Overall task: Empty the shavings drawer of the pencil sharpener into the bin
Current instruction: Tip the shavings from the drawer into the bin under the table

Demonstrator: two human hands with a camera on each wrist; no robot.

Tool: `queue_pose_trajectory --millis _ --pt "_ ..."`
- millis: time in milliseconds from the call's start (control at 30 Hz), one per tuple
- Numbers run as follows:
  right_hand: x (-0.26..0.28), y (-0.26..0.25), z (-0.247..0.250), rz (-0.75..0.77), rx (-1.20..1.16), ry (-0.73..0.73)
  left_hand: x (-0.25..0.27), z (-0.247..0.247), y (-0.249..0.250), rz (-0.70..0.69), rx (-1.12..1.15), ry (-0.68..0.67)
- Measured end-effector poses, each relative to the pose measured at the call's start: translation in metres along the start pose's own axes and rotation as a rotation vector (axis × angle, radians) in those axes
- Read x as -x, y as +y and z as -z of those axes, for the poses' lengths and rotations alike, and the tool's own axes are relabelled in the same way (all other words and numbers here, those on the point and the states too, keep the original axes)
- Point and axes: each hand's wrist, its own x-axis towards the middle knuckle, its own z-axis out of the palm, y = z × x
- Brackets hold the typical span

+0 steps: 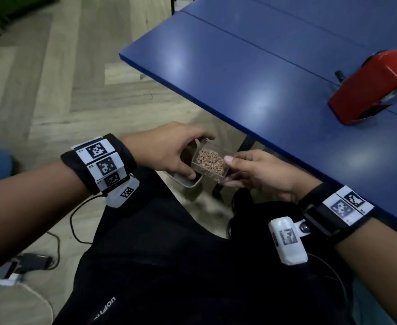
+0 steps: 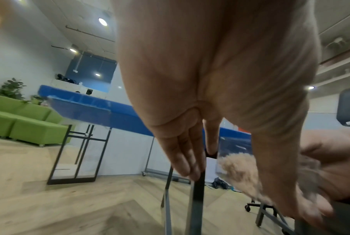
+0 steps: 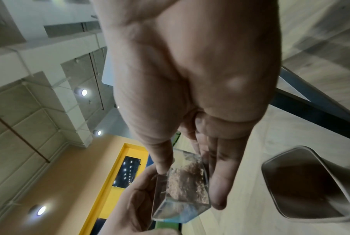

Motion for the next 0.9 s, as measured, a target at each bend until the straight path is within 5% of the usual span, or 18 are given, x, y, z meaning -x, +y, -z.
queue_pose_trajectory --millis 167,400,900 --pt "-0.052 0.013 -0.003 -0.09 -0.01 0.052 -0.02 0.001 -0.07 0.191 -0.034 -0.156" --pt "-0.145 0.045 0.011 -0.151 -0.011 0.112 -0.07 -0.005 -0.14 0.336 -0.013 -0.195" --pt "-0.303 0.143 0.062 -0.217 0.231 0.314 -0.166 -0.115 -0.255 0.615 0.11 -0.25"
